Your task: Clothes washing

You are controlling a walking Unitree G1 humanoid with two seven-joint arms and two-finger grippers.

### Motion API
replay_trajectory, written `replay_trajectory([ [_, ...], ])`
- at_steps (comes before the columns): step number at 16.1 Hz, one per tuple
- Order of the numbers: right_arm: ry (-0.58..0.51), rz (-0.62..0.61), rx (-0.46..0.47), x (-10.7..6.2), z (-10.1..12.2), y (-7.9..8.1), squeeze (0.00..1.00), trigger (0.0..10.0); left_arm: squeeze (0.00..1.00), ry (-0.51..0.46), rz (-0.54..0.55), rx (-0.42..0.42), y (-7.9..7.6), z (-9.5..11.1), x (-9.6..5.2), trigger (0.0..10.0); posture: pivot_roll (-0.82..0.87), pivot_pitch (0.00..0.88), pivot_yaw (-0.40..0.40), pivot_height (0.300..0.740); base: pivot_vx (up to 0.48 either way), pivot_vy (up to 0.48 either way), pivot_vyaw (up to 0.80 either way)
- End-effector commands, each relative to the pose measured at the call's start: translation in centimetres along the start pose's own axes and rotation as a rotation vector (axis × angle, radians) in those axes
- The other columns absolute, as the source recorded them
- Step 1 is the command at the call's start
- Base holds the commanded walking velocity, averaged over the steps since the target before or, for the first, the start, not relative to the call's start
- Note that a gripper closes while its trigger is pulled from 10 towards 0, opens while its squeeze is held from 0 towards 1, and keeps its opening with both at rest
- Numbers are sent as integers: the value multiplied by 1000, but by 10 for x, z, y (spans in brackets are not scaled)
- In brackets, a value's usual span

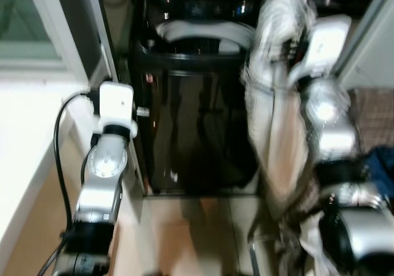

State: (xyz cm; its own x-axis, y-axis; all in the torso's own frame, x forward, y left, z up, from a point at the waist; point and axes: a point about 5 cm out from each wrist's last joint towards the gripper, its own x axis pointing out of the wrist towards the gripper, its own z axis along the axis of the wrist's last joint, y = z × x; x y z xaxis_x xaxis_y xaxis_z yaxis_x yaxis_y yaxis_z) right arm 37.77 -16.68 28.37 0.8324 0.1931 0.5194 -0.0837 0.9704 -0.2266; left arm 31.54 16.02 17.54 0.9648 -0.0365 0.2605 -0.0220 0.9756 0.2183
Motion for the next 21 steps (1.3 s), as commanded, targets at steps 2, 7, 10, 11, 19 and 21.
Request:
replay_trajectory([
  [2, -151, -18, -91, 35, 55, -27, 0, 10000, 0, -113, -100, 3, -21, 24, 4, 10000, -67, 0, -34, 740, 461, 0, 0],
  [7, -63, -37, -249, 69, 69, -35, 0, 10000, 0, -189, -235, -22, -38, 40, 1, 10000, -36, 0, -54, 740, 462, 0, 0],
  [10, -1, -98, -370, 81, 75, -38, 0, 10000, 0, -182, -221, -13, -35, 38, -2, 10000, -15, 0, -70, 740, 465, 0, 0],
  [11, 10, -100, -382, 82, 75, -38, 0, 10000, 0, -180, -219, -10, -34, 38, -3, 10000, -3, 0, -77, 740, 465, 0, 0],
  [19, 66, -41, -726, 89, 59, 8, 0, 10000, 0, -162, -118, 94, -16, 40, -19, 10000, 110, 0, -136, 740, 464, 0, 0],
  [21, 195, 82, -720, 72, 17, 26, 0, 10000, 0, -157, -109, 118, -18, 41, -19, 10000, 114, 0, -140, 740, 232, 0, 0],
])
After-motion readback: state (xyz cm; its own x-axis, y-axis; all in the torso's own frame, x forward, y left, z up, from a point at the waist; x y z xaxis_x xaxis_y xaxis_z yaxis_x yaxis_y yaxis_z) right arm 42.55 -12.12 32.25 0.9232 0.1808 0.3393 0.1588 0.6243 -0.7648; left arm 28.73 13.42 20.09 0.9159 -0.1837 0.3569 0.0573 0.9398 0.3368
